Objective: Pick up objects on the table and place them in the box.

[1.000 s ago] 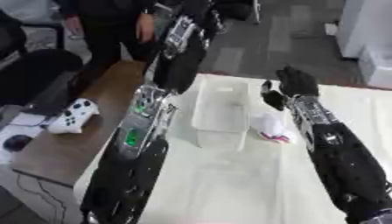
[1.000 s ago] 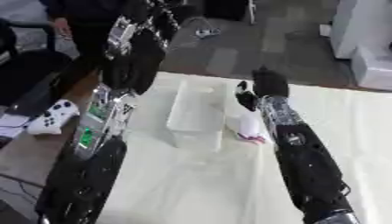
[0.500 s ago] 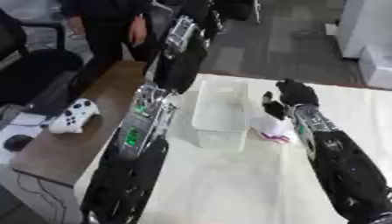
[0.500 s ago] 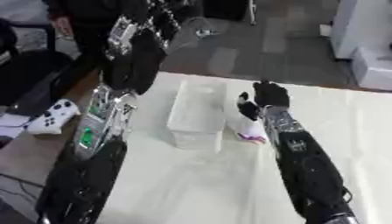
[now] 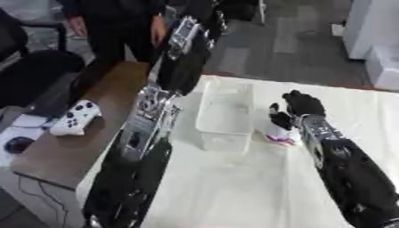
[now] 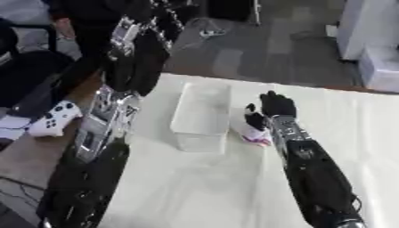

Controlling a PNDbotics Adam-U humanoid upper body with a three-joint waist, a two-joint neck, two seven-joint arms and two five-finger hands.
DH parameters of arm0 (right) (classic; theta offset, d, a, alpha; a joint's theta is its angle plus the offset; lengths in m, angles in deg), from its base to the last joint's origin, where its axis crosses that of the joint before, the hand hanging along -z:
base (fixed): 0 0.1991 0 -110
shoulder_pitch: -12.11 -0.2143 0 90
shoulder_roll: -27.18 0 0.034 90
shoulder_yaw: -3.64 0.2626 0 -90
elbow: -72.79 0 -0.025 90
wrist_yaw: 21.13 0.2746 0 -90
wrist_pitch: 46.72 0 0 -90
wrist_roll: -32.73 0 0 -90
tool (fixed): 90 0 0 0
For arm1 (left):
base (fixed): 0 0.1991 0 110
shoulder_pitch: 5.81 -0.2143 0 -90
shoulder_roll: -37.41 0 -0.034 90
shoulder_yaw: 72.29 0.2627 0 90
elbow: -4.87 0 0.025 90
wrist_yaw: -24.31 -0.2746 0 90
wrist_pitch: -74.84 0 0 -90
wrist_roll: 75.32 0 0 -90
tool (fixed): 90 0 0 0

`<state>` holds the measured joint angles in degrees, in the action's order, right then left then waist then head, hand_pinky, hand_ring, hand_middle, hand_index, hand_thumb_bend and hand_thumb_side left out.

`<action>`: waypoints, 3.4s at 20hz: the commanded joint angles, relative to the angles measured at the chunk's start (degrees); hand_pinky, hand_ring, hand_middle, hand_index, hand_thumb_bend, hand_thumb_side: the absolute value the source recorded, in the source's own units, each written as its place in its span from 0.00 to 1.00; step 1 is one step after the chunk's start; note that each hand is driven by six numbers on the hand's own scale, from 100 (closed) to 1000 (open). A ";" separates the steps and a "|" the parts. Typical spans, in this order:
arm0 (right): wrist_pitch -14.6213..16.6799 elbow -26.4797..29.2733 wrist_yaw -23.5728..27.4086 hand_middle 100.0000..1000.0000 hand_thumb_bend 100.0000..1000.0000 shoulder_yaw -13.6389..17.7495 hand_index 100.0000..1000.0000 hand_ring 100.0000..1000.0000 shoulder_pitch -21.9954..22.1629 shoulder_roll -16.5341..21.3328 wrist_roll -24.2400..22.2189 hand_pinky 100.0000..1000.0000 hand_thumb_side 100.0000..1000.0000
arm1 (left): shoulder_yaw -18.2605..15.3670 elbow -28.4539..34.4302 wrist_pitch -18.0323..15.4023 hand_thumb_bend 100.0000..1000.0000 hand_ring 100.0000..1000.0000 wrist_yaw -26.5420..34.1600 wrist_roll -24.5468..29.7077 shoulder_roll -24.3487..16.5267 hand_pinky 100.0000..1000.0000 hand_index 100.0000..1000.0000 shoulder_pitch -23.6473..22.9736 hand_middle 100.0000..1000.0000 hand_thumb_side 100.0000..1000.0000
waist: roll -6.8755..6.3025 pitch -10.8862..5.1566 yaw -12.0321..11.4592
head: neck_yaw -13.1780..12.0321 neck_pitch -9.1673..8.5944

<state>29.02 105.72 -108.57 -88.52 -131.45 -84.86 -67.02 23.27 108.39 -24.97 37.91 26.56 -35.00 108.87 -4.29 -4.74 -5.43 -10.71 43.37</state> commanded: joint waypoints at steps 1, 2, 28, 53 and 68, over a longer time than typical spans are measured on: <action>0.28 0.22 0.90 0.89 0.00 -0.30 0.94 0.80 -0.47 0.38 0.59 0.56 0.99 | -0.24 0.94 0.12 0.00 0.78 0.12 0.01 0.19 0.99 0.95 0.72 0.85 0.81 | 0.06 -0.50 -0.13 | -0.82 -0.10; 0.30 0.03 1.13 0.89 0.00 -0.34 0.94 0.80 -0.40 0.36 0.73 0.58 0.99 | -0.24 0.94 0.12 0.00 0.78 0.12 0.02 0.19 0.99 0.95 0.72 0.85 0.81 | 0.06 -0.49 -0.14 | -0.87 -0.08; -2.81 -2.63 3.15 0.90 0.08 -0.36 0.97 0.82 3.43 -0.73 4.72 0.75 0.97 | -0.20 1.22 0.26 0.00 0.78 0.16 -0.07 0.51 0.99 0.95 1.10 0.85 0.81 | 0.13 -0.19 -0.60 | -3.56 -0.15; -1.47 -5.63 5.87 0.90 0.20 -0.40 0.97 0.81 9.44 -4.91 5.33 0.69 0.82 | -0.14 1.58 0.57 0.01 0.79 0.30 -0.16 0.91 0.99 0.95 1.35 0.85 0.81 | 0.11 0.08 -0.93 | -3.98 -0.66; -2.76 -3.51 -3.60 0.20 0.25 -1.80 0.27 0.00 11.33 -7.62 12.50 0.00 0.33 | -0.07 1.73 0.72 0.01 0.78 0.33 -0.11 1.21 0.99 0.95 1.49 0.84 0.81 | 0.13 0.15 -1.24 | -3.58 -0.74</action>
<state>26.50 103.81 -110.59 -89.83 -122.37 -91.15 -55.22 23.27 109.11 -24.44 38.07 26.52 -34.00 109.40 -4.14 -4.81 -6.50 -14.60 43.28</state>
